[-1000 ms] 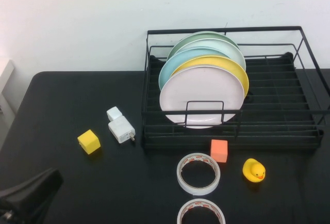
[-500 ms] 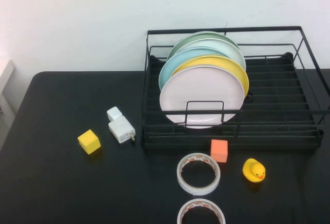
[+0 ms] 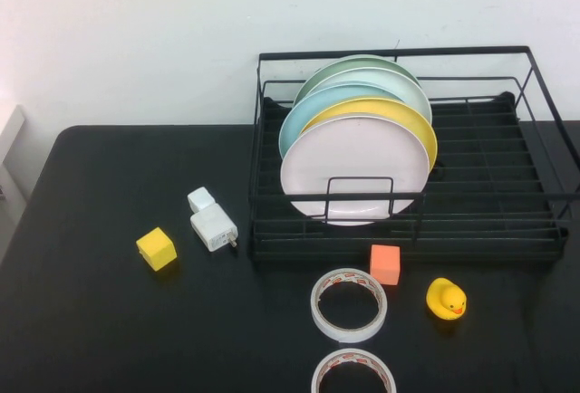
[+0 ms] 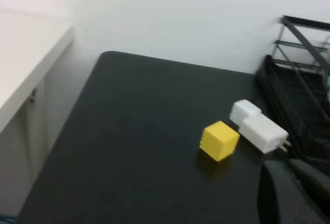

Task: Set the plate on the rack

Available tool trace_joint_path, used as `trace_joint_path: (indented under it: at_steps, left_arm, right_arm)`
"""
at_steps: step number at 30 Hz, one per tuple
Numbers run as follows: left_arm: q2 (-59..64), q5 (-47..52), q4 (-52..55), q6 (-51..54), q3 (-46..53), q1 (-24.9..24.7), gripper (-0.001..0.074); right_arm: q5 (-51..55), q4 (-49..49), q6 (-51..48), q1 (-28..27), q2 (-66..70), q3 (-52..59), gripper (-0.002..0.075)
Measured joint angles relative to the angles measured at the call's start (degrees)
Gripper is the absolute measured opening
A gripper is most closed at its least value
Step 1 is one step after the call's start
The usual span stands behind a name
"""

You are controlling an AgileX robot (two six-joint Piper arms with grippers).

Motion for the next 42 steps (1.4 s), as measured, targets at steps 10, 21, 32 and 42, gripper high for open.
trace_joint_path:
  at_steps: [10, 21, 32, 42]
  left_arm:
    - [-0.09, 4.69, 0.26, 1.03, 0.0, -2.3, -0.0001]
    - [-0.09, 6.39, 0.16, 1.03, 0.0, -2.3, -0.0002]
    - [-0.09, 6.39, 0.05, 1.15, -0.1, -2.3, -0.0002]
    - [-0.09, 6.41, 0.05, 1.15, -0.1, -2.3, -0.0002]
  right_arm:
    - [0.0, 0.0, 0.0, 0.0, 0.0, 0.0, -0.0002]
    - [0.0, 0.0, 0.0, 0.0, 0.0, 0.0, -0.0002]
    - [0.09, 0.0, 0.0, 0.0, 0.0, 0.0, -0.0002]
    - [0.09, 0.0, 0.0, 0.0, 0.0, 0.0, -0.0002]
